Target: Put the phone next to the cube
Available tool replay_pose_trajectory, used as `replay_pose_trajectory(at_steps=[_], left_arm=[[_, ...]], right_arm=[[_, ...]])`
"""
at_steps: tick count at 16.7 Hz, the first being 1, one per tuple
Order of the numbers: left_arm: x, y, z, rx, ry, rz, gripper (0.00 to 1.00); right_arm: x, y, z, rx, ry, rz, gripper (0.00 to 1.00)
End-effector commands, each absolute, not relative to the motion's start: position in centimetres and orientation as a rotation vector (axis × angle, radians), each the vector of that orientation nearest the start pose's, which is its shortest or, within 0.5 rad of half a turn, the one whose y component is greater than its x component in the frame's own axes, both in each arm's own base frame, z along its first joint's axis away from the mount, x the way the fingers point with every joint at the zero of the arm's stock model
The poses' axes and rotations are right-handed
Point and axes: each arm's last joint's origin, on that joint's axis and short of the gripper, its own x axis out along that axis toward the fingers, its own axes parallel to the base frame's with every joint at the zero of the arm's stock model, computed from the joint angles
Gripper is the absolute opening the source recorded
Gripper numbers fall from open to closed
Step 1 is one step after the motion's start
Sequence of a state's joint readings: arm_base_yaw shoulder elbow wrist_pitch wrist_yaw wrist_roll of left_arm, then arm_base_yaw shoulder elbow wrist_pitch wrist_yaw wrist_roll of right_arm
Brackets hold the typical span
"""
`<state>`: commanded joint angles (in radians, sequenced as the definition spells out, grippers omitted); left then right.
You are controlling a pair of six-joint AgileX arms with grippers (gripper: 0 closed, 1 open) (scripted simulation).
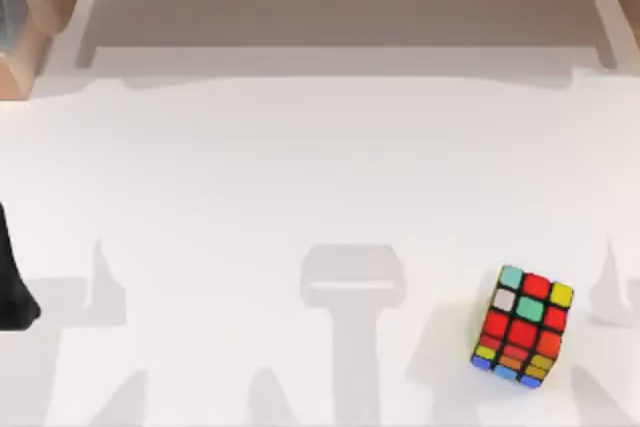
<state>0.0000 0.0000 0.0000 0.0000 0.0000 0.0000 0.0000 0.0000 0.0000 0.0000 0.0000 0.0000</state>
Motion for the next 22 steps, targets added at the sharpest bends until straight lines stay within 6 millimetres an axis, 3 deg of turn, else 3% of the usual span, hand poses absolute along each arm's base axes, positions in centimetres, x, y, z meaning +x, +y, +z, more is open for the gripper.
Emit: replay_pose_trajectory(at_steps=[5,10,13,16,22], left_arm=[[10.7,0.2,16.8,0.007,0.057,0.03,1.0],[12.4,1.3,19.5,0.022,0.34,0.109,1.0],[15.1,2.5,20.8,0.016,0.598,0.146,1.0],[18.7,4.4,20.8,-0.012,0.882,0.173,1.0],[25.2,9.1,17.5,-0.113,1.357,0.189,1.0]], right_arm=[[10.6,-0.1,16.0,0.0,0.0,0.0,1.0],[10.6,-0.1,16.0,0.0,0.0,0.0,1.0],[10.6,-0.1,16.0,0.0,0.0,0.0,1.0],[10.6,-0.1,16.0,0.0,0.0,0.0,1.0],[10.6,-0.1,16.0,0.0,0.0,0.0,1.0]])
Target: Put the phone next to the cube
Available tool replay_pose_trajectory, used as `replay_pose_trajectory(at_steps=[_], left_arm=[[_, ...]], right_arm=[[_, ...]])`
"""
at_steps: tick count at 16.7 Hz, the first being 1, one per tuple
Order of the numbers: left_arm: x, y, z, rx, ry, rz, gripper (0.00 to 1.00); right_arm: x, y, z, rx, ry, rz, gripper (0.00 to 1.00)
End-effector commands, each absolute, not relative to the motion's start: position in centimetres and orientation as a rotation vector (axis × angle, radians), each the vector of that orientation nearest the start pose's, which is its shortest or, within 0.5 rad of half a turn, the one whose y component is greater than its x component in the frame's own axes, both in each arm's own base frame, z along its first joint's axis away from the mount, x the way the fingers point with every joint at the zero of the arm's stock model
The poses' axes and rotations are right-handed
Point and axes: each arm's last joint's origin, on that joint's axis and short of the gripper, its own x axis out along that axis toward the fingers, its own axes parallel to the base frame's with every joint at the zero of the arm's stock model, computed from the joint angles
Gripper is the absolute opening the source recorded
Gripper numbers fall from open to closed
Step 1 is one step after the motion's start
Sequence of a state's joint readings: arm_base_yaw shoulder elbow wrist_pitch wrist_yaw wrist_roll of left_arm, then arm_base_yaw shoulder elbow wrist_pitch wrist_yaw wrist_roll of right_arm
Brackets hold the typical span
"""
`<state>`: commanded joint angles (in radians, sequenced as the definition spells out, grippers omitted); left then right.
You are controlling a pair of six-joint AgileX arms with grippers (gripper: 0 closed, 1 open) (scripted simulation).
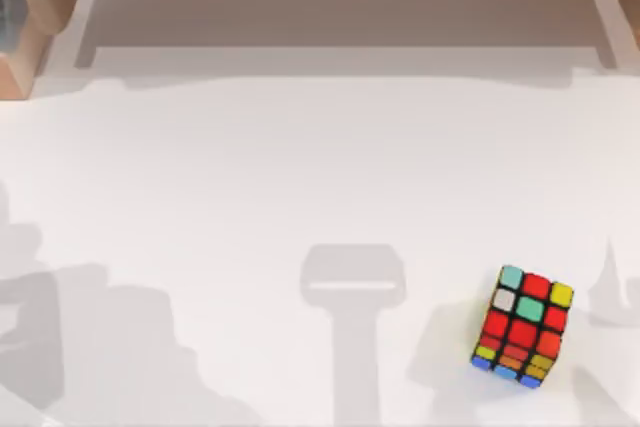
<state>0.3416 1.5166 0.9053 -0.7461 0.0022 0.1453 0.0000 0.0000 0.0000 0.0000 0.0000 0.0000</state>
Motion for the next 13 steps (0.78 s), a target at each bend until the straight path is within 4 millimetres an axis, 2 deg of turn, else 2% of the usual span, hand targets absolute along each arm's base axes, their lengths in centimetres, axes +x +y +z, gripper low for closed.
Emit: replay_pose_trajectory(at_steps=[5,11,13], left_arm=[[27.4,11.7,15.0,-0.18,1.548,0.187,1.0],[27.6,11.7,14.8,-0.182,1.561,0.183,1.0],[27.5,11.8,14.1,-0.189,1.572,0.184,1.0]], right_arm=[[10.6,-0.1,16.0,0.0,0.0,0.0,1.0],[10.6,-0.1,16.0,0.0,0.0,0.0,1.0],[10.6,-0.1,16.0,0.0,0.0,0.0,1.0]])
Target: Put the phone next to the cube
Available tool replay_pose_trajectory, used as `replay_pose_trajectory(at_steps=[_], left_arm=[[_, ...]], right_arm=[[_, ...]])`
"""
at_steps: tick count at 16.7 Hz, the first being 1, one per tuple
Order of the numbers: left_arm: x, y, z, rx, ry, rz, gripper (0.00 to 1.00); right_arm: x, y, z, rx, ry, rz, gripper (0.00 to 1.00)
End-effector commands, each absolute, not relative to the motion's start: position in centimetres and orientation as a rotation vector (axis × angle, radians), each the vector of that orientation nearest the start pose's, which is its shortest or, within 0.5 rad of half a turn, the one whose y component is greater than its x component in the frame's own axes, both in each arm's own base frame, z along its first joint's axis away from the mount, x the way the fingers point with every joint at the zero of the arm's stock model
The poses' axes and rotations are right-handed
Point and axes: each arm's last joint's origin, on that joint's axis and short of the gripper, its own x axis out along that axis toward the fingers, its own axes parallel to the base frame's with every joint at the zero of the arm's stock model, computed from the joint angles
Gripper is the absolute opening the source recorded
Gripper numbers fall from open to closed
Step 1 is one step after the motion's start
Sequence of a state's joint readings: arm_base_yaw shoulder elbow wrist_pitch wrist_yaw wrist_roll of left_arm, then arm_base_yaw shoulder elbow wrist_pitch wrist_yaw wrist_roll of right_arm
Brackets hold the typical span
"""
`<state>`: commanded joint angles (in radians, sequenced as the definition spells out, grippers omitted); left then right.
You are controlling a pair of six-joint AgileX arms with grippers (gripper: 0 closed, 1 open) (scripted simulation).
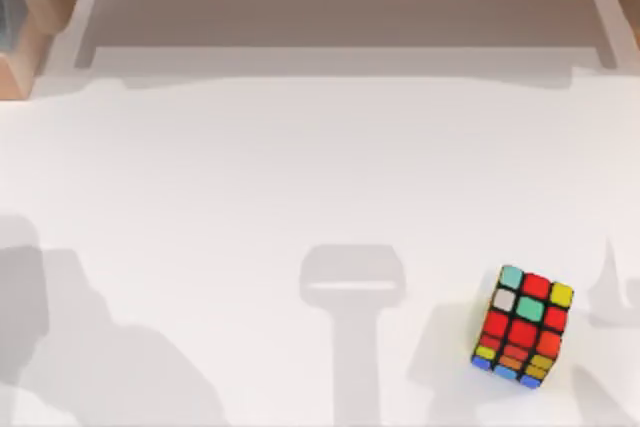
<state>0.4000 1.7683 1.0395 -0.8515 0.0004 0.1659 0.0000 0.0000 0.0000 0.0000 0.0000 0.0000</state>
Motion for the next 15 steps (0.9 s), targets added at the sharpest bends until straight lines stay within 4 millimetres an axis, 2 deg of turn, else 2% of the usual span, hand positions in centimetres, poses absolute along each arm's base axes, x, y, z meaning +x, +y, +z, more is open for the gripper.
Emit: replay_pose_trajectory(at_steps=[5,9,15], left_arm=[[27.7,11.9,11.1,-0.185,1.558,0.187,1.0],[27.6,11.9,10.8,-0.186,1.563,0.186,1.0],[27.6,11.9,10.8,-0.186,1.563,0.186,0.55]], right_arm=[[10.6,-0.1,16.0,0.0,0.0,0.0,1.0],[10.6,-0.1,16.0,0.0,0.0,0.0,1.0],[10.6,-0.1,16.0,0.0,0.0,0.0,1.0]])
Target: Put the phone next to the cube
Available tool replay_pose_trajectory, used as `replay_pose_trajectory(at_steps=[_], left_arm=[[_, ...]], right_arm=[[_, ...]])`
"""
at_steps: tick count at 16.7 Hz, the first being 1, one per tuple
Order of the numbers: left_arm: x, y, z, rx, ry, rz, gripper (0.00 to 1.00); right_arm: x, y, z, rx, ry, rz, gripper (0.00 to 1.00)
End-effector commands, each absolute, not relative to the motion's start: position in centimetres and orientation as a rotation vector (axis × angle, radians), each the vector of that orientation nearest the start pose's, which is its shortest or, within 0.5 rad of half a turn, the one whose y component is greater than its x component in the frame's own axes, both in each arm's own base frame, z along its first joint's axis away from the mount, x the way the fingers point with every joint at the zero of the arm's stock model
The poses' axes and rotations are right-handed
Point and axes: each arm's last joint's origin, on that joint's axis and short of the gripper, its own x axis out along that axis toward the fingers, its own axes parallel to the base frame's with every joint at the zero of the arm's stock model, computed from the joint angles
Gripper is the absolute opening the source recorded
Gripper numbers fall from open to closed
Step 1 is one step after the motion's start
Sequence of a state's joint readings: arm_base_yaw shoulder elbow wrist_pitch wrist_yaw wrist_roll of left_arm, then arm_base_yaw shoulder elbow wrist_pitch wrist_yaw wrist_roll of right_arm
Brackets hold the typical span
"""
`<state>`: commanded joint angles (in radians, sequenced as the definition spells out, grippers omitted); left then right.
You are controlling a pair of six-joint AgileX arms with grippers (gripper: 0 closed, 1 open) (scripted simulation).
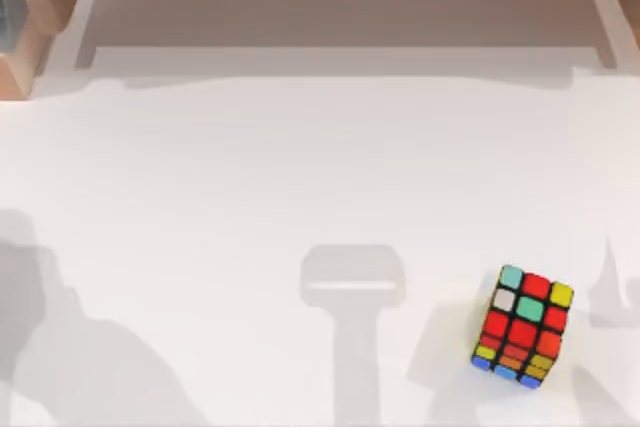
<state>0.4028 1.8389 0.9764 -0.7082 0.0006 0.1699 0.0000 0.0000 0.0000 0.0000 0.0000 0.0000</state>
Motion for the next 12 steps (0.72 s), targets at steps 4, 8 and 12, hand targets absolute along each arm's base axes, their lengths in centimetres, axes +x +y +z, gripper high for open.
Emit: replay_pose_trajectory(at_steps=[4,8,12], left_arm=[[27.6,11.91,10.81,-0.186,1.563,0.186,0.25],[27.6,11.91,10.81,-0.186,1.563,0.186,0.0],[27.6,11.91,10.81,-0.186,1.563,0.186,0.0]], right_arm=[[10.57,-0.12,16.0,0.0,0.0,0.0,1.0],[10.57,-0.12,16.0,0.0,0.0,0.0,1.0],[10.57,-0.12,16.0,0.0,0.0,0.0,1.0]])
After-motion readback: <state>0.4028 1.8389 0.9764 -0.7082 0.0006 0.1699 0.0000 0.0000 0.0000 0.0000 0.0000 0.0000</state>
